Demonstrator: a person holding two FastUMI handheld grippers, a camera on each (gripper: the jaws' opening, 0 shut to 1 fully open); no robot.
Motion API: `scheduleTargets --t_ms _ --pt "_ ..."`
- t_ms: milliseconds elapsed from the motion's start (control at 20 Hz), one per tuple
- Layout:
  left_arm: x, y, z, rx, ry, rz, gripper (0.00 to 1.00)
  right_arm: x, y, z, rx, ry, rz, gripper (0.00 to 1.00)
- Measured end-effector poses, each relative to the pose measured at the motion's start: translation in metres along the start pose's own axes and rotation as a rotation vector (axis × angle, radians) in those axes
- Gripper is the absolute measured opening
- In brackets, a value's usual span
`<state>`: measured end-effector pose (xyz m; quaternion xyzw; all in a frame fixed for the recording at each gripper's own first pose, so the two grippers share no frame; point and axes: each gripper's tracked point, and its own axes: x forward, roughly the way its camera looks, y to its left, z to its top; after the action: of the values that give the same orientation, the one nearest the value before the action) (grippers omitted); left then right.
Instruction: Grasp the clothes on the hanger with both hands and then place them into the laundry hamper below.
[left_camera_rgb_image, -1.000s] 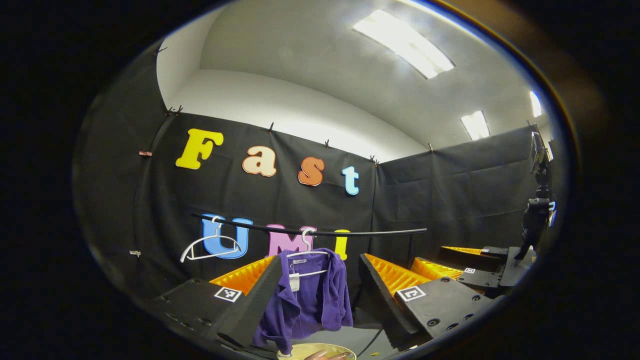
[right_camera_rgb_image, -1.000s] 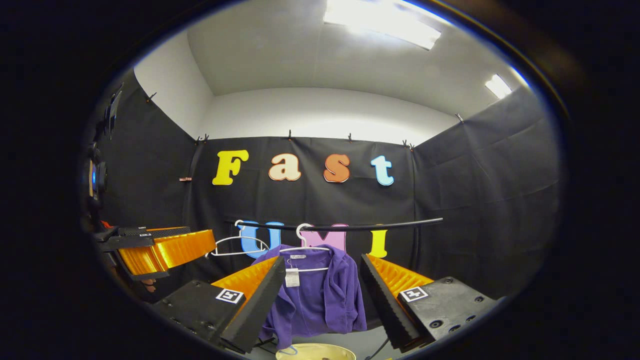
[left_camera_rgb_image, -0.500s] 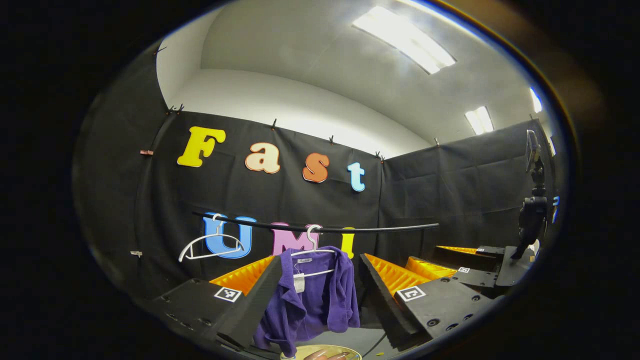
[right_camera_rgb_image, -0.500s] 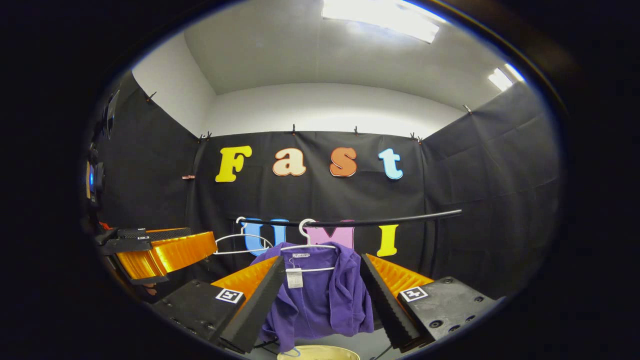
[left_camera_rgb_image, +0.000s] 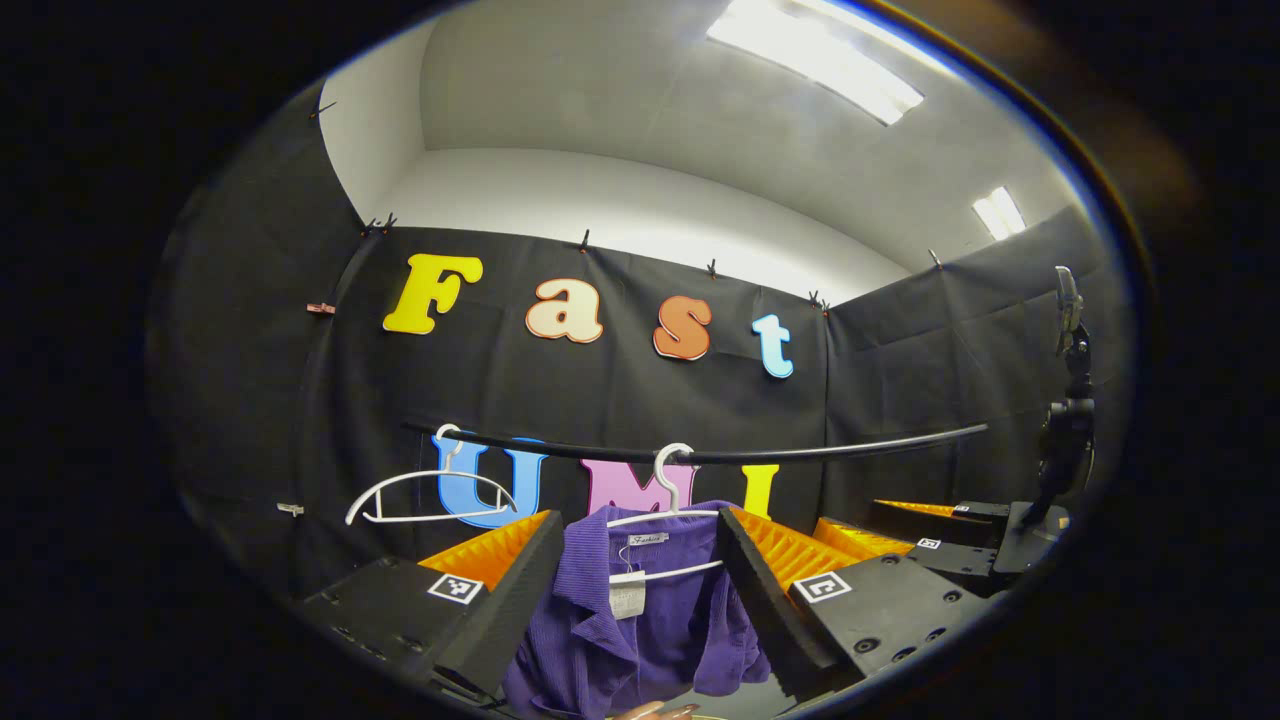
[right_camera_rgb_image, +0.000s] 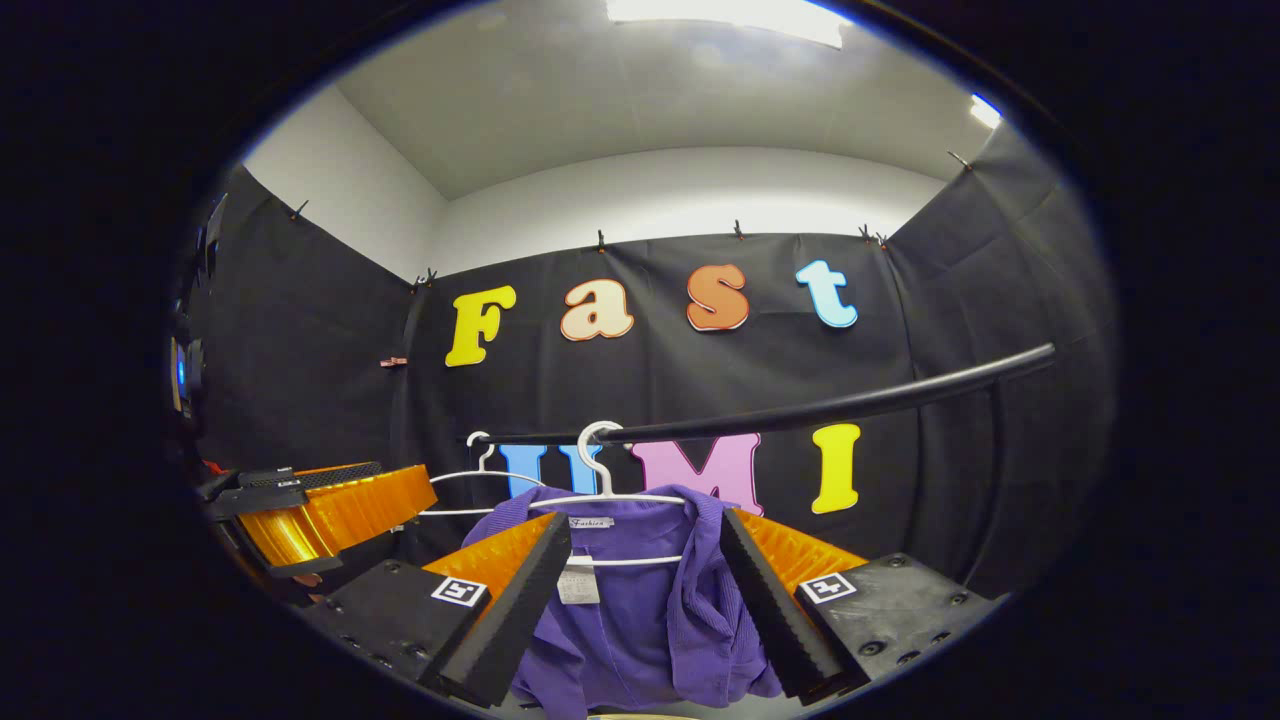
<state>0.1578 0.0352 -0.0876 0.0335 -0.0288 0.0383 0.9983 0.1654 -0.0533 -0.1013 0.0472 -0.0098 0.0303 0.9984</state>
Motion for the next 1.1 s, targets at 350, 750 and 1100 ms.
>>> scheduleTargets --t_ms 350,750,1100 --pt "0.026 0.012 -0.06 -0.048 0.022 0.156 0.96 0.044 -0.024 -0.073 0.017 0.038 0.055 0.97" --pt "0.045 0.033 -0.14 -0.125 0.157 0.295 0.95 0.083 -0.029 -0.15 -0.067 0.172 0.105 0.99" --pt "0.082 0.053 -0.196 -0.188 0.244 0.371 0.95 0.115 -0.044 -0.193 -0.062 0.244 0.085 0.99"
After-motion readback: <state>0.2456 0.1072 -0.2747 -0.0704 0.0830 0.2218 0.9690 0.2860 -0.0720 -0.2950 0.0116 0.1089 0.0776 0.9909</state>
